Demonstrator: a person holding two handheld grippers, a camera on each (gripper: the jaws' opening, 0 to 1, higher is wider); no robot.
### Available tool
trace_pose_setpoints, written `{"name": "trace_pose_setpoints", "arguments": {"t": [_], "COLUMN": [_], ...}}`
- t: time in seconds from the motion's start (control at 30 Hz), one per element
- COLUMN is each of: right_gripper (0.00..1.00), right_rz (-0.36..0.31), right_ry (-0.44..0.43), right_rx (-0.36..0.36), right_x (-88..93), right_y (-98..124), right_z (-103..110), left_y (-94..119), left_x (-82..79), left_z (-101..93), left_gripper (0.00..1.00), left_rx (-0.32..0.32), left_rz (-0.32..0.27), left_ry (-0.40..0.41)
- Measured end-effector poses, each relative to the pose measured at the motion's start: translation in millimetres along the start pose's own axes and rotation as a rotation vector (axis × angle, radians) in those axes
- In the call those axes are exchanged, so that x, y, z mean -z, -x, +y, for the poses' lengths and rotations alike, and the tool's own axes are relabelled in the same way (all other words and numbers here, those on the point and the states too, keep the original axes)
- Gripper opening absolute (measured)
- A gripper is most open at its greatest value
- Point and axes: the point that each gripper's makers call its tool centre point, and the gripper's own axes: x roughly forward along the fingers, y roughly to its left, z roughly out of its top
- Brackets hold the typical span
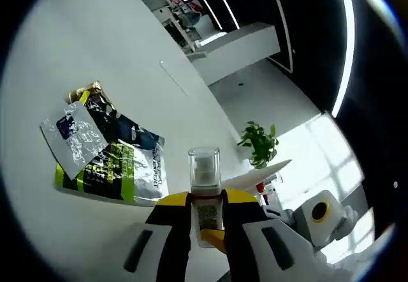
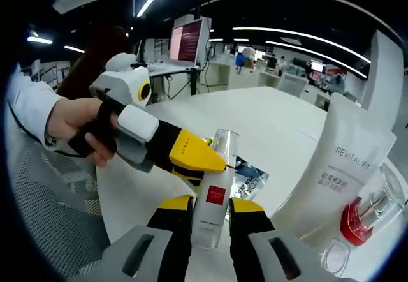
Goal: Arrange the skincare products in the storage area until every visible bottle or jar stands upright without overlapping.
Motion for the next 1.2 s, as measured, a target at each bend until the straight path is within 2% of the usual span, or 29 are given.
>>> {"name": "trace_pose_setpoints", "arguments": {"t": [0.1, 0.3, 0.4, 0.5, 0.63, 0.73, 0.87, 1.0, 1.03, 1.13, 1.2], "right_gripper": [0.14, 0.10, 0.07, 0.04, 0.03, 0.02, 0.02, 0.03, 0.03, 0.04, 0.05], "right_rz": [0.009, 0.014, 0.013, 0.005, -0.043, -0.074, -0.088, -0.100, -0.104, -0.122, -0.178], "right_ry": [0.009, 0.008, 0.012, 0.007, -0.049, -0.053, -0.081, -0.110, -0.112, -0.122, -0.191], "right_rx": [-0.009, -0.024, -0.027, -0.014, -0.006, 0.024, 0.014, 0.018, 0.025, 0.039, 0.025], "right_x": [1.7, 3.0, 2.5, 0.5, -8.1, -13.4, -13.0, -14.1, -14.4, -16.2, -24.9], "right_y": [0, 2, 5, 9, 15, 21, 27, 29, 28, 29, 30], "right_z": [1, 3, 4, 1, -3, -7, -4, -4, -6, -11, -11], "left_y": [-1, 0, 0, 2, 2, 2, 3, 1, 1, 2, 2], "left_x": [-1.1, -6.5, -8.4, -11.9, -13.0, -6.1, 0.4, 11.8, 9.5, 9.0, 10.2], "left_z": [-1.7, 0.7, -3.8, -4.2, -3.2, -6.3, -6.7, -15.6, -13.1, -14.6, -15.8], "left_gripper": [0.12, 0.12, 0.12, 0.12, 0.12, 0.12, 0.13, 0.13, 0.13, 0.13, 0.13], "left_rx": [-0.003, -0.043, -0.038, -0.047, -0.038, -0.044, -0.047, 0.012, -0.003, 0.013, 0.018], "left_rz": [0.013, 0.042, 0.044, 0.057, 0.066, 0.106, 0.146, 0.175, 0.167, 0.163, 0.167], "left_ry": [-0.080, -0.342, -0.387, -0.475, -0.516, -0.616, -0.733, -0.752, -0.756, -0.745, -0.755]}}
